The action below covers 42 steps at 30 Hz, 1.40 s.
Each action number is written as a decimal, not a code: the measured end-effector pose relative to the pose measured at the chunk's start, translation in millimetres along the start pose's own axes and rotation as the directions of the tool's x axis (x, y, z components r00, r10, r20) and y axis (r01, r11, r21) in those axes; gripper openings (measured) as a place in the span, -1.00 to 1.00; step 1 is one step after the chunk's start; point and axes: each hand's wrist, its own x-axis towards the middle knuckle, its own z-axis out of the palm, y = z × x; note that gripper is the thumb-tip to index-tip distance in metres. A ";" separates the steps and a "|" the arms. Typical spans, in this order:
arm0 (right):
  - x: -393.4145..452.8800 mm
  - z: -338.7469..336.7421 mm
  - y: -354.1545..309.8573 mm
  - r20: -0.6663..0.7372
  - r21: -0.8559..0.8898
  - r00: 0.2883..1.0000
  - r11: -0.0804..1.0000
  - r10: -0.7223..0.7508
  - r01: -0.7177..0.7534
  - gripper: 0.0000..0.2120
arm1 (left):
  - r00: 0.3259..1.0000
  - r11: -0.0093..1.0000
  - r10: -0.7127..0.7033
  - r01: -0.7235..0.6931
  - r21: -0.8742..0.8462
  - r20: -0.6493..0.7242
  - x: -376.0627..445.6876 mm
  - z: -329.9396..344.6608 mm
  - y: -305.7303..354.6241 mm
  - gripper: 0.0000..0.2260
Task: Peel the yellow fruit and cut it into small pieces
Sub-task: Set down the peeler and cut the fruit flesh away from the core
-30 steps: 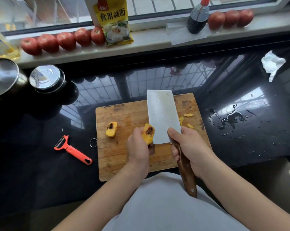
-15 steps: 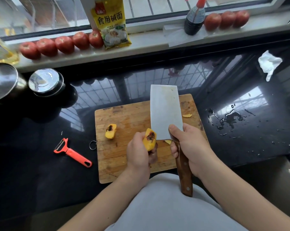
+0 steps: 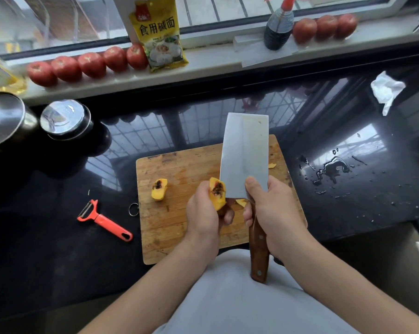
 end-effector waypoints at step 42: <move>-5.5 5.8 -5.9 0.029 0.160 1.000 0.987 -0.008 0.003 -0.86 | 0.835 0.766 0.230 -0.472 0.436 0.499 -5.0 -33.5 4.8 -0.43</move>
